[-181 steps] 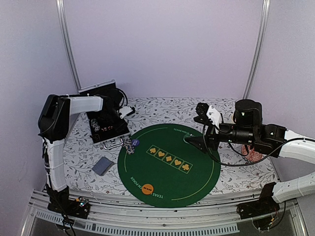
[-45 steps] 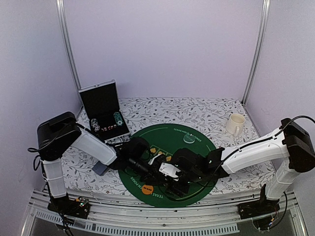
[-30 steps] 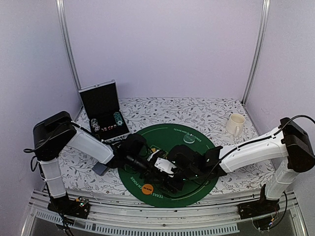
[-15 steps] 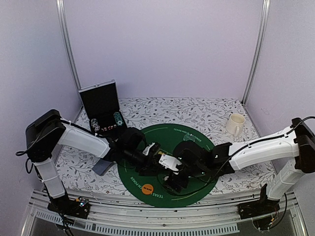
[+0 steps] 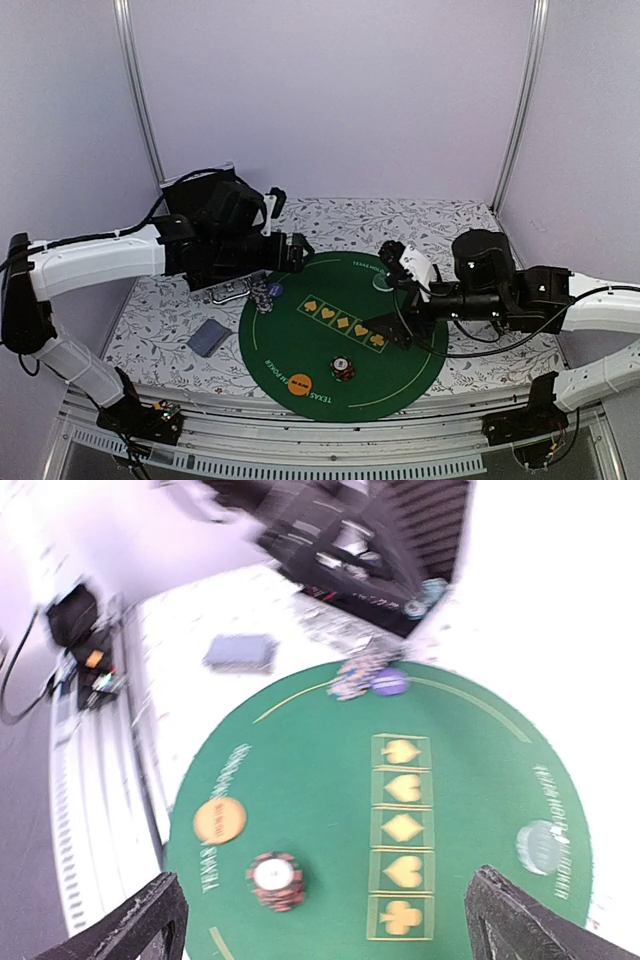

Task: Distribute texas hold em gaming equipment
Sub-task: Place the poker chips pile at the big blind area, then pick up the face-down deck piles from the center of the board.

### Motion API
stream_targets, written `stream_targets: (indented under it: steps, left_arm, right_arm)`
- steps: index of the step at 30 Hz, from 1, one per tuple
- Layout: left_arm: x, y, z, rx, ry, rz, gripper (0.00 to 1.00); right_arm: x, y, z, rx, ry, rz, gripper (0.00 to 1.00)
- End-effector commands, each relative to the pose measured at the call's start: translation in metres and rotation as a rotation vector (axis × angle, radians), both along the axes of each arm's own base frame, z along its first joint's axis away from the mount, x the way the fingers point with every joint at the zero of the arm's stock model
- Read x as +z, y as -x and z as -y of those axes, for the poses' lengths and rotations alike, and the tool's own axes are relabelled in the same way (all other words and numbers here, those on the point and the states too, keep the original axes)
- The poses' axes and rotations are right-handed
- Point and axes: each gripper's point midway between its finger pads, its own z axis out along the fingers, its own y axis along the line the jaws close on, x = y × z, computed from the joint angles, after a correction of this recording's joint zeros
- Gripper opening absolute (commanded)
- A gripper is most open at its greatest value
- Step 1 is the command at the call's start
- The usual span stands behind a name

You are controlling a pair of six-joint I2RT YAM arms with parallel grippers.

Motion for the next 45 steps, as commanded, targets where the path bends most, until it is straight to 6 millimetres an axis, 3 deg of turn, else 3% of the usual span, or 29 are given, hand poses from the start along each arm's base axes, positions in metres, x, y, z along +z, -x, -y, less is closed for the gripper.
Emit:
stream_targets:
  steps: [1,5,7,9,11,14,16,21,25,31,38,45]
  left_arm:
    - [0.026,-0.024,-0.079,0.296,-0.211,0.178,0.98]
    - [0.057,-0.01,-0.104,0.27,-0.055,0.239,0.98]
    - [0.045,-0.003,-0.136,0.343,-0.082,0.118,0.98]
    - [0.025,0.006,-0.172,0.438,-0.215,-0.048,0.98]
    - [-0.007,0.023,-0.187,0.423,-0.392,-0.202,0.98]
    - [-0.074,0.059,-0.189,0.248,-0.594,-0.453,0.98]
    - [-0.094,0.072,-0.197,0.215,-0.696,-0.547,0.98]
    - [-0.089,0.064,-0.209,0.162,-0.806,-0.548,0.98]
    - [-0.122,0.074,-0.203,0.065,-0.845,-0.681,0.98]
    - [-0.16,0.073,-0.202,0.031,-0.843,-0.808,0.98]
    - [-0.171,0.069,-0.213,0.068,-0.863,-0.856,0.98]
    - [-0.185,0.082,-0.195,-0.009,-0.751,-0.897,0.98]
  right_arm:
    - [0.006,-0.02,0.019,-0.077,-0.075,-0.063,0.99]
    - [0.008,-0.032,0.026,-0.117,-0.078,-0.05,0.99]
    - [0.008,-0.034,0.03,-0.132,-0.072,-0.036,0.99]
    - [0.005,-0.034,0.033,-0.117,-0.049,0.0,0.99]
    - [0.001,-0.034,0.033,-0.109,-0.044,0.012,0.99]
    - [-0.003,-0.032,0.029,-0.074,-0.042,0.036,0.99]
    - [-0.004,-0.032,0.026,-0.052,-0.038,0.055,0.99]
    - [-0.006,-0.028,0.021,0.008,-0.018,0.09,0.99]
    - [-0.004,-0.027,0.017,0.05,-0.003,0.129,0.99]
    - [0.0,-0.026,0.014,0.093,0.006,0.17,0.99]
    - [0.001,-0.022,0.015,0.124,0.006,0.184,0.99]
    - [0.01,-0.021,0.019,0.114,-0.008,0.203,0.99]
